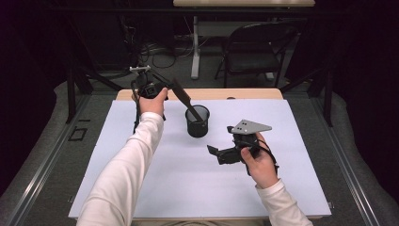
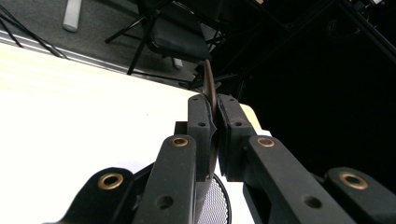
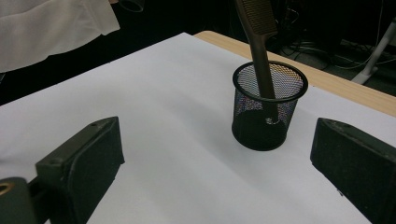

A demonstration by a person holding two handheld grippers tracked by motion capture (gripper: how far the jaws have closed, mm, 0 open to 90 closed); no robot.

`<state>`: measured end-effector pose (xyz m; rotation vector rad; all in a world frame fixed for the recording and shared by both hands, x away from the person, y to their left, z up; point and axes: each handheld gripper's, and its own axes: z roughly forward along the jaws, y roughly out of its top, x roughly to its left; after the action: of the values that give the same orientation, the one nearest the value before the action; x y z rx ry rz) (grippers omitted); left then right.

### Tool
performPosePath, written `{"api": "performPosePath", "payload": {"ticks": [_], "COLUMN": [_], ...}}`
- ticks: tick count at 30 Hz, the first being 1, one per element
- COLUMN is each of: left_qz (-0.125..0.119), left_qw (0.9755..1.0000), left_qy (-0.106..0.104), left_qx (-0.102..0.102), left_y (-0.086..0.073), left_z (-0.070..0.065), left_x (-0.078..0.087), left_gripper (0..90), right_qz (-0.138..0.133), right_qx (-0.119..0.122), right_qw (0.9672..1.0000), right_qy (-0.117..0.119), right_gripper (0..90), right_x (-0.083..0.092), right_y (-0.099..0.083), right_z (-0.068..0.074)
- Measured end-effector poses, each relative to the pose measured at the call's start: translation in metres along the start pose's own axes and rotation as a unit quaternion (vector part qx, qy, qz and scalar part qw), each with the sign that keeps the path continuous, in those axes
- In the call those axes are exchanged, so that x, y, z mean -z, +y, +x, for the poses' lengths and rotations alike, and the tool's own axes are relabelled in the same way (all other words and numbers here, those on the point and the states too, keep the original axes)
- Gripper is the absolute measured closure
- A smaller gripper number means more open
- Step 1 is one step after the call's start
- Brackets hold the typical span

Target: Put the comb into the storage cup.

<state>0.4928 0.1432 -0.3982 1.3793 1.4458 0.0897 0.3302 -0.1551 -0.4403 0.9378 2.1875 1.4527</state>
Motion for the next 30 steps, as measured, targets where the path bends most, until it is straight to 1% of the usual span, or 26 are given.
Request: {"api": "performPosePath", "payload": {"ticks": [8, 15, 17, 20, 23, 30], "left_qz": [0.001, 0.007, 0.005, 0.009, 0.009, 0.012], "left_qw": [1.0000, 1.0000, 1.0000, 1.0000, 1.0000, 0.9999], "left_qy": [0.001, 0.001, 0.001, 0.002, 0.001, -0.002], "left_qx": [0.004, 0.000, 0.003, -0.002, 0.003, 0.002], "left_y": [-0.004, -0.006, -0.006, -0.007, -0.009, -0.012], "left_z": [0.005, 0.006, 0.006, 0.006, 0.006, 0.008], "left_x": [-0.002, -0.004, -0.004, -0.005, -0.005, -0.007], "left_gripper": [85.0, 85.0, 85.0, 85.0, 85.0, 85.0], "right_qz": [-0.004, -0.006, -0.005, -0.007, -0.007, -0.007], "right_qx": [-0.006, -0.008, -0.008, -0.010, -0.009, -0.008], "right_qw": [1.0000, 0.9999, 0.9999, 0.9999, 0.9999, 0.9999], "right_qy": [-0.005, -0.008, -0.011, -0.012, -0.012, -0.013], "right_gripper": [2.1, 2.3, 2.2, 2.3, 2.2, 2.3], "right_x": [0.003, 0.005, 0.006, 0.006, 0.006, 0.007], "right_y": [0.000, 0.001, 0.000, 0.001, 0.001, 0.001], "right_z": [-0.004, -0.005, -0.007, -0.007, -0.008, -0.008]}}
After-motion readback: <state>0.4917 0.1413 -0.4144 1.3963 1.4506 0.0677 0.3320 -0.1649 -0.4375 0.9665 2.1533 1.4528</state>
